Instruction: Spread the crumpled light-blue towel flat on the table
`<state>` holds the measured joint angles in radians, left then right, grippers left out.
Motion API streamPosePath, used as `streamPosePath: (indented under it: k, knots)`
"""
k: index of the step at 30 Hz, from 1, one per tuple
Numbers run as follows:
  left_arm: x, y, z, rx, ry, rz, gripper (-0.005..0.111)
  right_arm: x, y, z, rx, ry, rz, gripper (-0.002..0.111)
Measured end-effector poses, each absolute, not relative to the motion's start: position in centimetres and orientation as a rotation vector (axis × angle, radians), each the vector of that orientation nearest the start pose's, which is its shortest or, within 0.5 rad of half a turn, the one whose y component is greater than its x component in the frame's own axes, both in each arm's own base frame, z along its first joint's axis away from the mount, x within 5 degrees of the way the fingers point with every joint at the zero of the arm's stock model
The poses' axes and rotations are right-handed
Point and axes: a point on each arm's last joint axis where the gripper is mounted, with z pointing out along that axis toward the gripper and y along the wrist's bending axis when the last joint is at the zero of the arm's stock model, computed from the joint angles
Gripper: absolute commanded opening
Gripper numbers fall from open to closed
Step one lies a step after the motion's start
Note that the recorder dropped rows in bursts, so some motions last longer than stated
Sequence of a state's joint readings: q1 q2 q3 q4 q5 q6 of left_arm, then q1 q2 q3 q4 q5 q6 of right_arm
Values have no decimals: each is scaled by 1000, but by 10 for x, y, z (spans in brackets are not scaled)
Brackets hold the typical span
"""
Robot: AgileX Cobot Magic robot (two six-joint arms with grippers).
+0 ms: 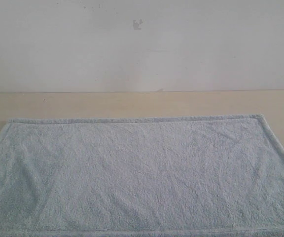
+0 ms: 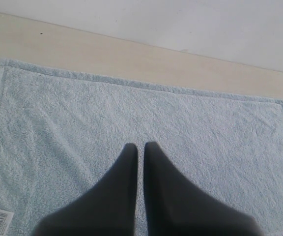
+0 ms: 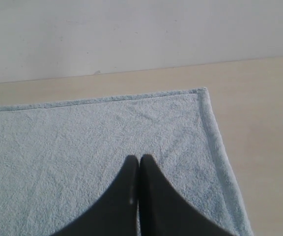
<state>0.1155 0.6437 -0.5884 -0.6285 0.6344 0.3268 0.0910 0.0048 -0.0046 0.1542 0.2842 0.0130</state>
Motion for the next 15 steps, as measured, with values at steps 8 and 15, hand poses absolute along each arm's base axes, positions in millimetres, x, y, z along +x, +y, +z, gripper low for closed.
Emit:
streamPosePath:
  k: [8,15]
  knots:
    - [110,-19,317,-91,2002,-413,4,54,9,189,31,1770,221,0]
    - [86,-22,327,-59,1887,-396,4,54,9,189,31,1771,221,0]
